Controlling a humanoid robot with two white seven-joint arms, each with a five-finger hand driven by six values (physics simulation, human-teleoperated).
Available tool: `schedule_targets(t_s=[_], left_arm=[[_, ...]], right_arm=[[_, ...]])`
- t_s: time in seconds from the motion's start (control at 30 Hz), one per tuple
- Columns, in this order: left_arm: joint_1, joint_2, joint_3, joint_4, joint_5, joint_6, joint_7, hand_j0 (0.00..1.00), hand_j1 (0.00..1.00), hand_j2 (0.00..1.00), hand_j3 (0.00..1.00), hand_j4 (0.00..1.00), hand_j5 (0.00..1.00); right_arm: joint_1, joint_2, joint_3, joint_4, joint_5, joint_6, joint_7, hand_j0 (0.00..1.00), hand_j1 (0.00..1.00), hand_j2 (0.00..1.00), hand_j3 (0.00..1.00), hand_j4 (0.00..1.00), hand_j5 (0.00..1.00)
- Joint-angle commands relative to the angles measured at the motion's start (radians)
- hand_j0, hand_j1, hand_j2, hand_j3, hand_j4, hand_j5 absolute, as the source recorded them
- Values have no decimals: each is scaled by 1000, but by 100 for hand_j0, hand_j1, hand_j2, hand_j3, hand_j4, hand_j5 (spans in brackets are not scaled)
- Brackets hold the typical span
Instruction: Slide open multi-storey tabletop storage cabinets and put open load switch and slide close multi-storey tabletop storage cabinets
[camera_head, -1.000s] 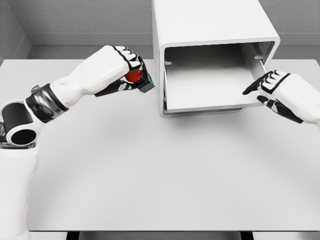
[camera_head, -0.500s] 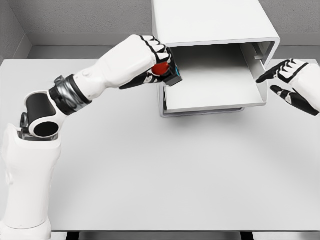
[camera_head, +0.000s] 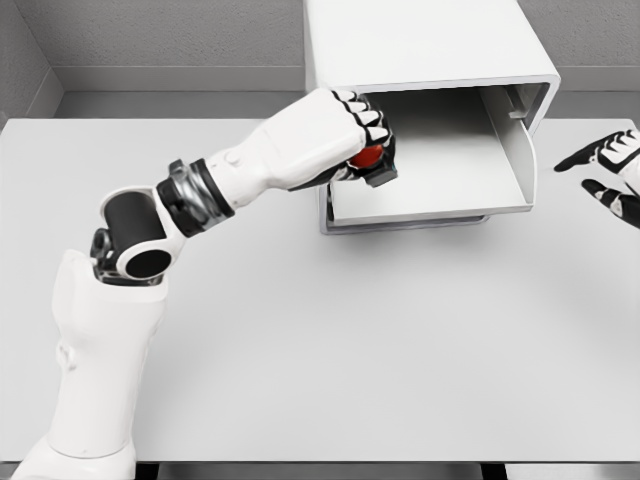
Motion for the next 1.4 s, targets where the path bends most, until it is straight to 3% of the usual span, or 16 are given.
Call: schedule_targets(t_s=[0.0, 0.33, 0.63, 1.03, 1.37], left_arm=[[0, -1, -20, 6, -15, 3, 1, 39, 39, 39, 39, 39, 39], [-34, -1, -74, 74, -43, 3, 1, 39, 39, 39, 39, 39, 39], [-87, -1, -123, 86, -43, 3, 1, 40, 40, 40, 40, 40, 40], [-198, -1, -217, 178, -43, 3, 1, 39, 39, 39, 39, 39, 39], [-210, -1, -240, 198, -46, 3, 1, 40, 40, 40, 40, 40, 40]], right_arm=[[0, -2, -9, 19, -5, 1, 0, 58, 58, 58, 58, 58, 58], [90, -18, -6, 12, 8, 1, 1, 59, 59, 59, 59, 59, 59], [156, -14, 2, -53, 24, 1, 1, 59, 59, 59, 59, 59, 59], [164, -4, 39, -59, 41, 1, 1, 59, 59, 59, 59, 59, 59], [163, -5, 39, -59, 43, 1, 0, 59, 59, 59, 59, 59, 59]])
